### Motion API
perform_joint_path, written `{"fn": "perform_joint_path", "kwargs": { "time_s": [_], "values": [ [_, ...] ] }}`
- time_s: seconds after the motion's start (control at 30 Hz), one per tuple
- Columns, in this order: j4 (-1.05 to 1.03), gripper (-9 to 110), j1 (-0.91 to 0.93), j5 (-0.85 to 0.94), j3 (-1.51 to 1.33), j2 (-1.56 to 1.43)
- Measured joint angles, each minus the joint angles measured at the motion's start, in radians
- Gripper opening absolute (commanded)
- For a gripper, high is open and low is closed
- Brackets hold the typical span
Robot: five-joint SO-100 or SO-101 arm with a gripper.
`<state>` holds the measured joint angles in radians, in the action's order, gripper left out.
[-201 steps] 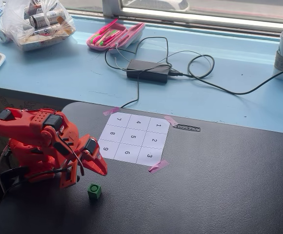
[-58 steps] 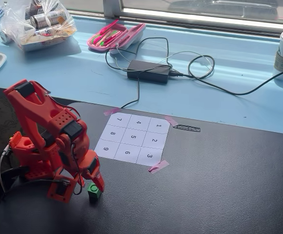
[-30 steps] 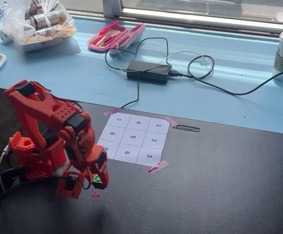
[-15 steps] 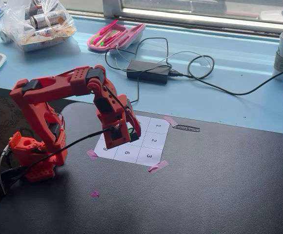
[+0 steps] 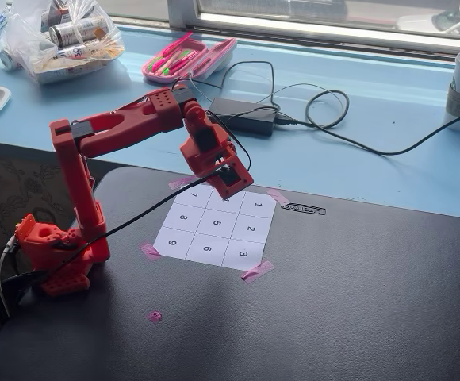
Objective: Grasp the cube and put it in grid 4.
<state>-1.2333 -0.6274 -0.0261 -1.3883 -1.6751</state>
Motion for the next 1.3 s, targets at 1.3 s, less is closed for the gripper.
{"fn": "perform_joint_path", "kwargs": {
  "time_s": [1.3],
  "values": [
    [0.117,21,-0.244,0.0,0.232,0.526]
  ]
}}
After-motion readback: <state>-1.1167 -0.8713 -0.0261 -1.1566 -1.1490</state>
